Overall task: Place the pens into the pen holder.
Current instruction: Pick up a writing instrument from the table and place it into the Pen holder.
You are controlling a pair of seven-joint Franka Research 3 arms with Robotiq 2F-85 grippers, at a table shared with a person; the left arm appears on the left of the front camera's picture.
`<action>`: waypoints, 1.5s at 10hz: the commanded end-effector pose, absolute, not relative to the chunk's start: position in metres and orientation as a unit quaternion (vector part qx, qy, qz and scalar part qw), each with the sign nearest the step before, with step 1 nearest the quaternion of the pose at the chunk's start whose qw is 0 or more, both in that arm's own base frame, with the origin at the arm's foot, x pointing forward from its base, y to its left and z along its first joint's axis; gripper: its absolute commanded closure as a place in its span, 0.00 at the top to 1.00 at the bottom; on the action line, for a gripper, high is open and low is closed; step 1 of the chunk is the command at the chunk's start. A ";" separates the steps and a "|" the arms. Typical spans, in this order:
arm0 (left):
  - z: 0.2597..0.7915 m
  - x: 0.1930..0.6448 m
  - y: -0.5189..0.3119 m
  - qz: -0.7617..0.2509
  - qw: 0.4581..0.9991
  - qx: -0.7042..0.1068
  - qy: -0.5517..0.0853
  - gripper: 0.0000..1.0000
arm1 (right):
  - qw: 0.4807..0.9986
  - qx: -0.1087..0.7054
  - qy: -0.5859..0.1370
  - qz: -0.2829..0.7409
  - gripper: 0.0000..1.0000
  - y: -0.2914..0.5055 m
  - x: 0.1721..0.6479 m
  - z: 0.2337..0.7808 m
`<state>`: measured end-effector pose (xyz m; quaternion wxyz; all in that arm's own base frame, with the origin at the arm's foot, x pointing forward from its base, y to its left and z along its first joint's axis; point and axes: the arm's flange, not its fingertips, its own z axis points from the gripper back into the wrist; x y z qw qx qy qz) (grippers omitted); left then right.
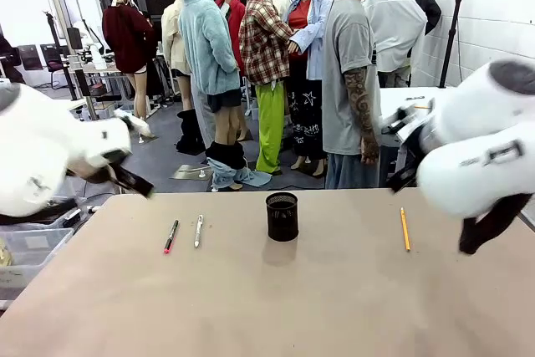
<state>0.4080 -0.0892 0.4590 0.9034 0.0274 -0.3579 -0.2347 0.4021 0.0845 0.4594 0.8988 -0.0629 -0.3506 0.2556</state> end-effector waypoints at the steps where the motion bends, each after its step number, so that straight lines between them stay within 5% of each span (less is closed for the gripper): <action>1: 0.470 0.334 -0.036 -0.186 0.901 0.066 -0.387 1.00 | 0.905 -0.105 -0.374 0.175 1.00 0.040 0.346 0.476; 5: 0.455 0.222 0.067 -0.057 0.881 0.045 -0.468 1.00 | 0.896 -0.123 -0.416 0.090 1.00 -0.039 0.257 0.488; 9: 0.431 0.165 0.102 0.013 0.862 0.044 -0.506 1.00 | 0.884 -0.127 -0.446 0.064 1.00 -0.054 0.196 0.484; 10: 0.429 0.174 0.100 0.002 0.865 0.038 -0.500 1.00 | 0.888 -0.128 -0.433 0.087 1.00 -0.044 0.208 0.485; 11: 0.596 0.299 0.158 0.015 0.870 0.044 -0.491 1.00 | 0.890 -0.126 -0.422 0.113 1.00 -0.031 0.226 0.490; 15: 0.596 0.299 0.158 0.015 0.870 0.044 -0.491 1.00 | 0.919 -0.136 -0.314 0.199 1.00 0.037 0.347 0.495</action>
